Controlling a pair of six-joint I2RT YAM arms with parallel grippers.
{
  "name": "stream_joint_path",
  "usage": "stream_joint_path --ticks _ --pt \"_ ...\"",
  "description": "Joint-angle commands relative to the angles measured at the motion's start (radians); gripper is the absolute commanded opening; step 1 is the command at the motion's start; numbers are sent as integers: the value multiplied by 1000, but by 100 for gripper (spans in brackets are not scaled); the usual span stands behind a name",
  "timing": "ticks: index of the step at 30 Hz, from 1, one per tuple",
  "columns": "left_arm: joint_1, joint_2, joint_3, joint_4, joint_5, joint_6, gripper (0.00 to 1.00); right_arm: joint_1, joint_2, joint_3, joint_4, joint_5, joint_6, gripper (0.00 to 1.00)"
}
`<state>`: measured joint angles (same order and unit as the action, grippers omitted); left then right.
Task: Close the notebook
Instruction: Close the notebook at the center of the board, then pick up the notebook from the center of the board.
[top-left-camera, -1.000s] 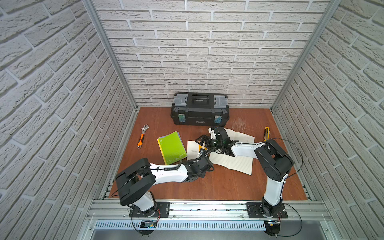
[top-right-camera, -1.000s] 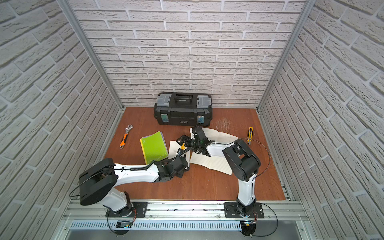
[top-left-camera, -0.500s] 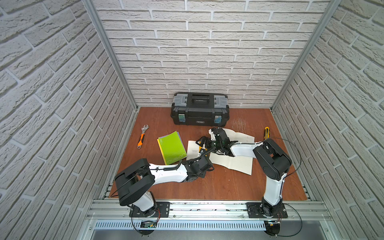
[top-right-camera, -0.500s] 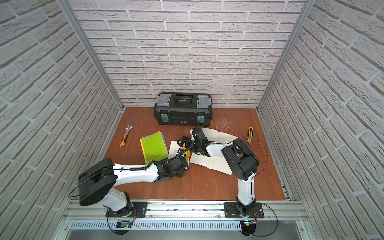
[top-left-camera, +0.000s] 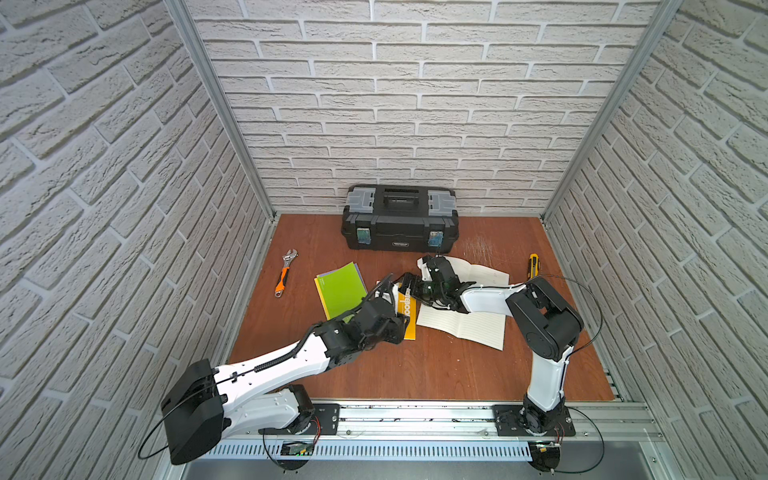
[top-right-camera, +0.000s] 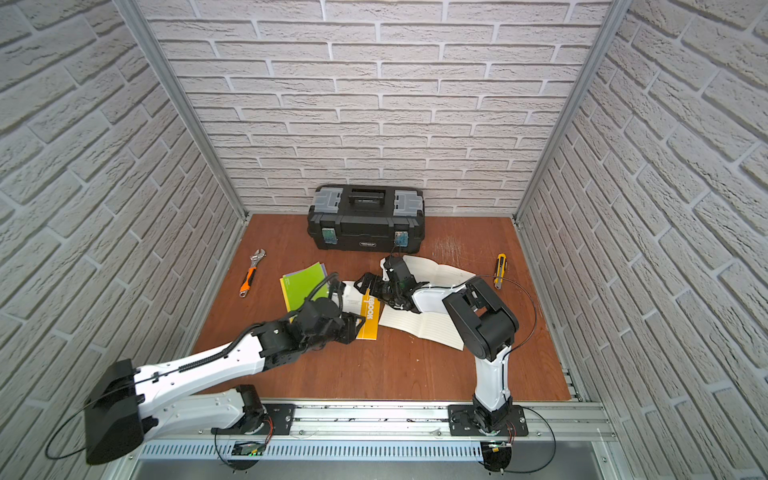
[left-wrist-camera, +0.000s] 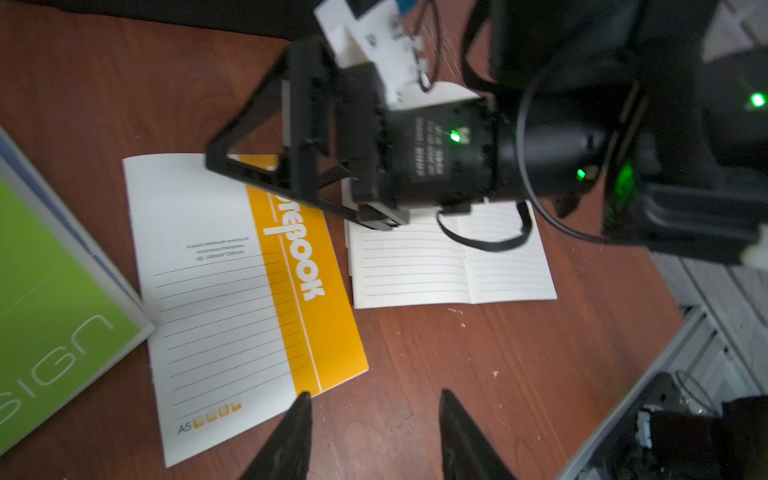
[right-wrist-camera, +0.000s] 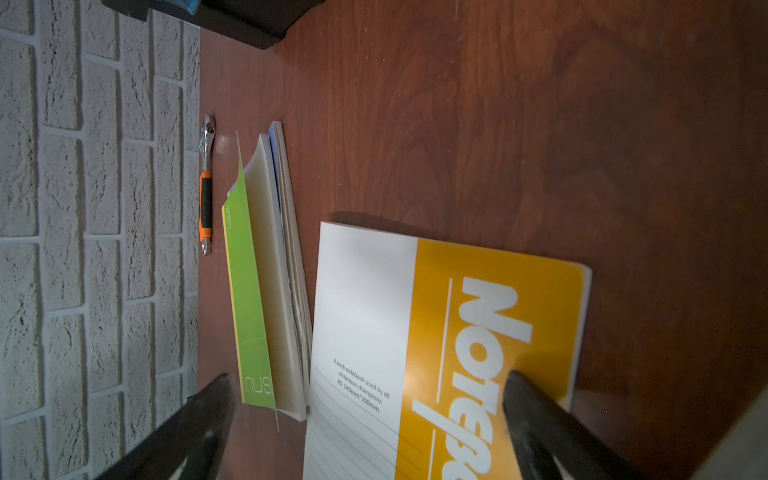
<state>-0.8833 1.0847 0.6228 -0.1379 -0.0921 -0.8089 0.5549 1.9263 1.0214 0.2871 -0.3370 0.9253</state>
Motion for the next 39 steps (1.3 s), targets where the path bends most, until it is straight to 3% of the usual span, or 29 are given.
stream_joint_path --ticks 1,5,10,16,29,34,39 --pt "111 -22 -86 47 161 -102 49 8 28 -20 -17 3 -25 100" --pt "218 -25 -143 82 245 -158 47 8 17 -18 -38 9 -42 100" --pt "276 8 -195 153 302 -216 46 8 14 -21 -37 9 -43 100" --pt "301 63 -241 226 323 -240 42 10 20 -23 -26 0 -37 100" --pt "329 150 -274 317 318 -223 41 13 14 -10 -75 17 -74 100" --pt "333 178 -280 369 330 -235 41 13 3 -66 48 -11 -50 100" --pt "338 173 -301 423 357 -248 42 13 26 -49 46 -41 -55 100"
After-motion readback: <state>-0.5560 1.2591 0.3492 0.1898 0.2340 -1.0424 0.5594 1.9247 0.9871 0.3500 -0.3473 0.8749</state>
